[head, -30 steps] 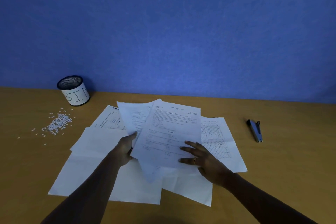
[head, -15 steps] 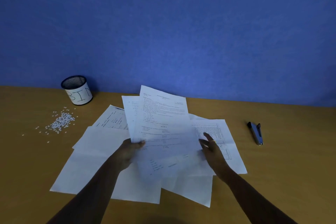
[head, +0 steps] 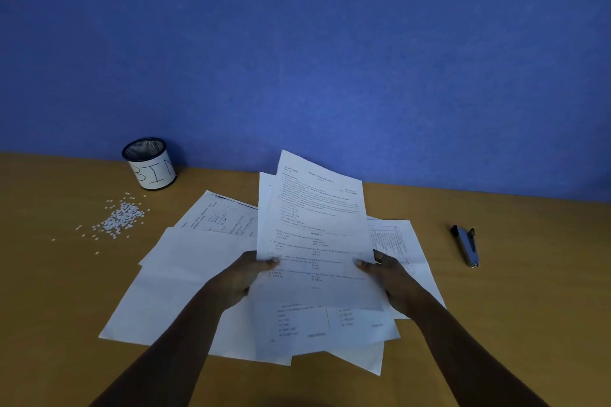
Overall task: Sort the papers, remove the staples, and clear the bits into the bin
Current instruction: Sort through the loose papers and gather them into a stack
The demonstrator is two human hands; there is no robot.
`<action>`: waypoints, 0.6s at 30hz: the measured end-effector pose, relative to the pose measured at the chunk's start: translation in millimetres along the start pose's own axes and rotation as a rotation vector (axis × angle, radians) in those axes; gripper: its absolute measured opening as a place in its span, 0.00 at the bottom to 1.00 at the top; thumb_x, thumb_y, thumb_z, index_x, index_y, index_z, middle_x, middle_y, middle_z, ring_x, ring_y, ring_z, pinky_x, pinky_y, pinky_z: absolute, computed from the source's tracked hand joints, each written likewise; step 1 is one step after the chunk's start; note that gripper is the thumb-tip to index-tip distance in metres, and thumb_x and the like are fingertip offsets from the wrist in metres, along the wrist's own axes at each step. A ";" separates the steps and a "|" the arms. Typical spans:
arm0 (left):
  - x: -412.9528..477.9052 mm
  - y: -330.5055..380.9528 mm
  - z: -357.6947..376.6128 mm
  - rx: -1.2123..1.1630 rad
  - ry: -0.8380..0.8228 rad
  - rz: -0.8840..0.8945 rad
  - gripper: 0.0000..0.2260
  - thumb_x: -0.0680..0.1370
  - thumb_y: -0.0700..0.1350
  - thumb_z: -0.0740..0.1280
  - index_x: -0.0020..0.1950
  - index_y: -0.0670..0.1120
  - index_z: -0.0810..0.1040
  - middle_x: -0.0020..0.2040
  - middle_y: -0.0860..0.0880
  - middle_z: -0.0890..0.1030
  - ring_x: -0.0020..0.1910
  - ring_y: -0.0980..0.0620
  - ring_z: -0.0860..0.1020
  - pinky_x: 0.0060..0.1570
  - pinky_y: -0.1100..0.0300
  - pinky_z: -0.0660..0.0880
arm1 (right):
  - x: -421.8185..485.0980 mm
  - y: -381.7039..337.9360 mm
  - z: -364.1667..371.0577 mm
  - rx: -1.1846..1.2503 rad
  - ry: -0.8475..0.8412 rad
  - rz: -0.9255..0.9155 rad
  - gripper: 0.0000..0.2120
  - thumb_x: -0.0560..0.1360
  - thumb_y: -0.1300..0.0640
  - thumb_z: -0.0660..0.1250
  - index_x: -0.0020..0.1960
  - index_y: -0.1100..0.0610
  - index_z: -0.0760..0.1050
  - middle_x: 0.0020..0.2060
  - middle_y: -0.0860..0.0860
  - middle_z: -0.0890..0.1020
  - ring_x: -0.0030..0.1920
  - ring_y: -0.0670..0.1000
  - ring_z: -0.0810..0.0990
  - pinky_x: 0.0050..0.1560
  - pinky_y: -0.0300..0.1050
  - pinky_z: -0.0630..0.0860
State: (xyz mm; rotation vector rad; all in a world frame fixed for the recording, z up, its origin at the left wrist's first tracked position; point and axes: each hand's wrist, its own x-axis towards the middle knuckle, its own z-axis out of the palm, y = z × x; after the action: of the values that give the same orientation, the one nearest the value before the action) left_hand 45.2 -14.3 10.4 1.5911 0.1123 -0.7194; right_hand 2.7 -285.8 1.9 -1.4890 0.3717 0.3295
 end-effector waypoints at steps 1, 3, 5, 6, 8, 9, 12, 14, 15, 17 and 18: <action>-1.3 0.5 0.3 0.013 0.001 0.000 0.15 0.76 0.44 0.66 0.62 0.45 0.71 0.58 0.43 0.78 0.56 0.40 0.76 0.52 0.46 0.76 | 0.2 1.1 1.3 -0.015 0.011 -0.010 0.12 0.74 0.60 0.67 0.58 0.54 0.76 0.57 0.56 0.80 0.56 0.60 0.79 0.61 0.62 0.74; -2.7 1.1 0.6 0.026 0.020 0.014 0.15 0.76 0.44 0.66 0.62 0.45 0.72 0.58 0.43 0.78 0.56 0.41 0.76 0.52 0.46 0.76 | 0.7 2.6 2.4 -0.030 0.035 -0.014 0.13 0.74 0.61 0.67 0.58 0.54 0.75 0.58 0.56 0.79 0.56 0.60 0.78 0.60 0.62 0.74; -3.9 2.3 1.4 0.043 0.071 0.045 0.14 0.77 0.46 0.65 0.61 0.44 0.72 0.57 0.43 0.79 0.55 0.41 0.77 0.53 0.44 0.76 | -0.5 3.5 2.6 -0.045 0.049 -0.024 0.16 0.73 0.60 0.68 0.60 0.53 0.74 0.59 0.55 0.79 0.57 0.60 0.78 0.60 0.63 0.74; -3.6 2.9 2.2 0.067 0.112 0.061 0.13 0.78 0.47 0.64 0.61 0.44 0.72 0.56 0.43 0.78 0.55 0.41 0.77 0.53 0.45 0.76 | -0.7 4.1 1.9 -0.047 0.055 -0.030 0.16 0.73 0.60 0.69 0.60 0.53 0.74 0.59 0.55 0.79 0.57 0.60 0.78 0.59 0.63 0.75; -2.5 3.7 4.6 0.152 0.245 0.098 0.13 0.78 0.49 0.62 0.57 0.42 0.73 0.55 0.43 0.79 0.54 0.42 0.77 0.51 0.48 0.76 | -2.9 4.4 1.1 -0.037 0.065 -0.043 0.16 0.73 0.61 0.68 0.60 0.53 0.74 0.58 0.55 0.79 0.56 0.60 0.79 0.57 0.62 0.76; -2.2 4.1 5.2 0.216 0.331 0.119 0.12 0.79 0.50 0.61 0.53 0.42 0.74 0.53 0.43 0.79 0.52 0.42 0.77 0.51 0.49 0.76 | -4.4 3.7 1.1 -0.035 0.069 -0.049 0.15 0.73 0.61 0.67 0.59 0.52 0.75 0.58 0.55 0.79 0.56 0.60 0.79 0.57 0.61 0.76; -4.9 1.7 4.0 0.503 0.539 0.150 0.13 0.79 0.51 0.60 0.49 0.42 0.76 0.52 0.43 0.81 0.48 0.44 0.80 0.52 0.51 0.77 | -5.5 3.6 0.1 -0.069 0.089 -0.068 0.11 0.75 0.61 0.66 0.55 0.49 0.75 0.57 0.55 0.79 0.55 0.60 0.79 0.57 0.62 0.76; -6.8 -2.1 1.9 0.750 0.653 0.142 0.14 0.79 0.51 0.60 0.57 0.42 0.77 0.58 0.44 0.80 0.54 0.45 0.79 0.57 0.51 0.74 | -5.9 3.5 -0.8 -0.077 0.100 -0.074 0.11 0.75 0.61 0.66 0.54 0.49 0.76 0.57 0.55 0.80 0.55 0.60 0.79 0.57 0.64 0.75; -7.7 -4.0 0.4 0.843 0.693 0.112 0.16 0.78 0.52 0.61 0.61 0.44 0.75 0.62 0.45 0.78 0.58 0.46 0.77 0.60 0.49 0.72 | -5.3 3.8 -1.9 -0.078 0.106 -0.074 0.11 0.75 0.61 0.66 0.54 0.50 0.76 0.57 0.56 0.80 0.55 0.60 0.79 0.57 0.65 0.75; -6.7 -8.5 -2.5 1.010 0.696 -0.015 0.24 0.76 0.58 0.63 0.67 0.47 0.68 0.68 0.47 0.72 0.66 0.46 0.70 0.65 0.44 0.66 | -6.0 4.0 -3.8 -0.089 0.118 -0.074 0.10 0.75 0.61 0.66 0.53 0.50 0.75 0.56 0.56 0.80 0.54 0.61 0.79 0.57 0.65 0.75; -5.9 -10.8 -3.1 1.084 0.664 -0.083 0.28 0.74 0.61 0.63 0.69 0.49 0.64 0.70 0.47 0.69 0.70 0.45 0.66 0.66 0.40 0.62 | -6.3 4.4 -4.8 -0.088 0.124 -0.074 0.09 0.75 0.61 0.66 0.53 0.50 0.75 0.56 0.56 0.80 0.54 0.61 0.79 0.57 0.66 0.74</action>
State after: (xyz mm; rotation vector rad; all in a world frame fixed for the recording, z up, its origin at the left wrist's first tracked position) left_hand 36.6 -7.6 4.0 2.8435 0.3068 -0.2522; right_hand -5.1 -290.3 0.5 -1.6097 0.4041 0.1971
